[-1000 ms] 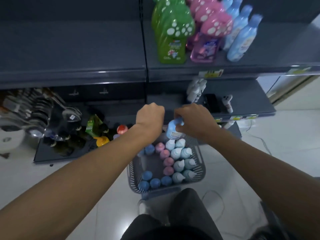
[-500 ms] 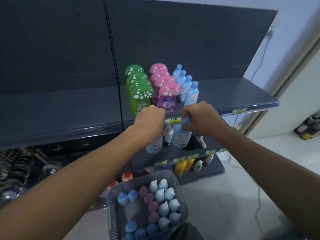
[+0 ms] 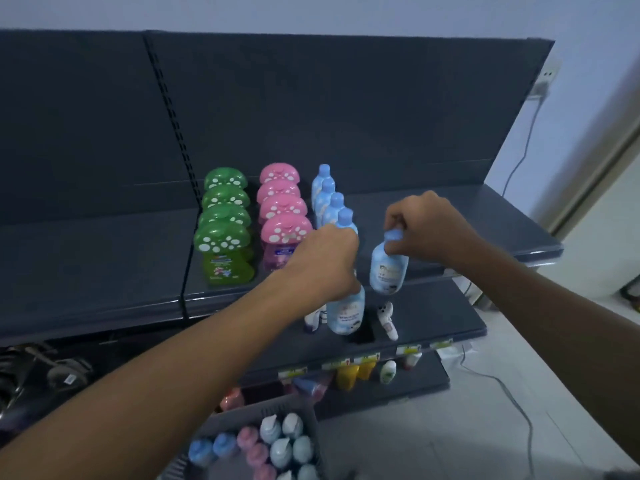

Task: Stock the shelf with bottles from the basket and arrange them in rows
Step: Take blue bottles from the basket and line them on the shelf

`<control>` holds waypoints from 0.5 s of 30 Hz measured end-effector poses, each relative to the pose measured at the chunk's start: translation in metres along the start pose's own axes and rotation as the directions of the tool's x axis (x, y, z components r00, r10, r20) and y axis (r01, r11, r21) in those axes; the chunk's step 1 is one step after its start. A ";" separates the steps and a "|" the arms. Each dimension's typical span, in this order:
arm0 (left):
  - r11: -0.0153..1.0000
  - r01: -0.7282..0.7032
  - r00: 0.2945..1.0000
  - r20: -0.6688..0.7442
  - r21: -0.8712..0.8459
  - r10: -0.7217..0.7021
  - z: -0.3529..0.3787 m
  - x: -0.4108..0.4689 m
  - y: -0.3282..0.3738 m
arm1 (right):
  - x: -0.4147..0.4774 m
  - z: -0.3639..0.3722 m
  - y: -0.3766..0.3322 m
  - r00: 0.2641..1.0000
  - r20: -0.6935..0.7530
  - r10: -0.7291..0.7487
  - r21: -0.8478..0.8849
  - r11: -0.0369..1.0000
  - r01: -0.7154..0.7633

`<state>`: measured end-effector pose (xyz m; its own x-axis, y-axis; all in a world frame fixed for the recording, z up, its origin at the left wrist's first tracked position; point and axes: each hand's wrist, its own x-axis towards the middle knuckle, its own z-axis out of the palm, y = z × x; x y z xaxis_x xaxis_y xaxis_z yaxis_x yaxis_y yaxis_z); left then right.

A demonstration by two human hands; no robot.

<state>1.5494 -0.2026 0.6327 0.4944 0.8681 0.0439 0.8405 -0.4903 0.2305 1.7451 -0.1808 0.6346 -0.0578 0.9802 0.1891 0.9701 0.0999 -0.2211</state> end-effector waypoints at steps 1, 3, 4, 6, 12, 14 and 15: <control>1.000 -0.006 1.000 -0.010 -0.002 0.005 0.000 0.010 0.007 | 0.009 -0.003 0.009 1.000 0.012 -0.018 -0.002 1.000 0.018; 1.000 -0.001 1.000 -0.025 -0.002 0.001 -0.002 0.030 0.020 | 0.027 -0.009 0.026 0.998 0.036 -0.061 -0.004 0.998 0.061; 1.000 -0.002 0.999 -0.033 0.001 0.002 -0.003 0.041 0.026 | 0.036 -0.012 0.034 0.995 0.051 -0.080 -0.001 0.997 0.081; 1.000 0.004 0.999 -0.046 0.017 -0.003 -0.006 0.062 0.037 | 0.053 -0.017 0.047 0.991 0.082 -0.110 0.007 0.994 0.110; 0.996 0.073 0.996 -0.053 0.049 -0.071 -0.013 0.117 0.053 | 0.098 -0.025 0.078 0.978 0.064 -0.196 0.040 0.980 0.194; 0.994 0.095 0.994 -0.067 0.051 -0.091 -0.013 0.132 0.054 | 0.112 -0.025 0.085 0.975 0.055 -0.217 0.055 0.975 0.214; 0.993 0.107 0.992 -0.075 0.048 -0.103 -0.013 0.140 0.054 | 0.119 -0.025 0.089 0.973 0.051 -0.225 0.059 0.973 0.222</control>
<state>1.6607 -0.1068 0.6637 0.3870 0.9174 0.0929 0.8981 -0.3978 0.1873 1.8301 -0.0592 0.6610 -0.2868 0.9399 0.1854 0.9173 0.3252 -0.2297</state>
